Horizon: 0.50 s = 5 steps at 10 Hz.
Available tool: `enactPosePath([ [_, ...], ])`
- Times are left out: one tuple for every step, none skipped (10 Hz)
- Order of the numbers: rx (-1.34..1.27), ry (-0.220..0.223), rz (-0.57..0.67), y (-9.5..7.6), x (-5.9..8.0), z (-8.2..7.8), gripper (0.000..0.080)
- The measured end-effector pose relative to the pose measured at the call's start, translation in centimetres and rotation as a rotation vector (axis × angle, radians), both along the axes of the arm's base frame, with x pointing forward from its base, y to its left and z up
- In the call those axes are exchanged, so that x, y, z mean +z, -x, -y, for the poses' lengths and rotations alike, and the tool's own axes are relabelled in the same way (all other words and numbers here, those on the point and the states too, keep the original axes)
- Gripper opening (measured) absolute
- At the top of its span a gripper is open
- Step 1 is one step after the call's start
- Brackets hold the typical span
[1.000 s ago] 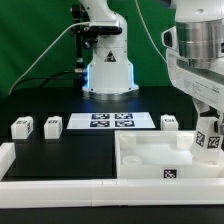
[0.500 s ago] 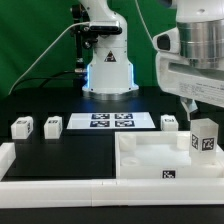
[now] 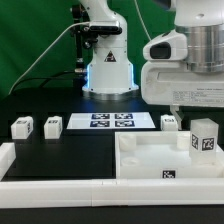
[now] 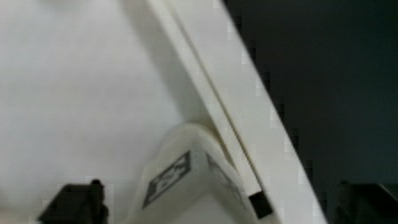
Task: Assemble one leg
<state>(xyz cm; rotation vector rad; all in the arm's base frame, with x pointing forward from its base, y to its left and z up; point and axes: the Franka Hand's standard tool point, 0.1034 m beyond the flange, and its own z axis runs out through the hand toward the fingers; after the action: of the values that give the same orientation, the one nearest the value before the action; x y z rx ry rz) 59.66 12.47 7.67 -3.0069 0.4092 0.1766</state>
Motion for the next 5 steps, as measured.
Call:
enactPosePath([
  [0.141, -0.003, 0.018, -0.04, -0.09, 0.23, 0.0649],
  [0.251, -0.002, 0.034, -0.10, -0.12, 0.36, 0.0649],
  [0.326, 0.006, 0.047, -0.20, -0.14, 0.48, 0.0649],
  [0.467, 0.000, 0.066, -0.27, -0.28, 0.83, 0.0649],
  [0.539, -0.011, 0.072, -0.28, -0.39, 1.20, 0.0649],
])
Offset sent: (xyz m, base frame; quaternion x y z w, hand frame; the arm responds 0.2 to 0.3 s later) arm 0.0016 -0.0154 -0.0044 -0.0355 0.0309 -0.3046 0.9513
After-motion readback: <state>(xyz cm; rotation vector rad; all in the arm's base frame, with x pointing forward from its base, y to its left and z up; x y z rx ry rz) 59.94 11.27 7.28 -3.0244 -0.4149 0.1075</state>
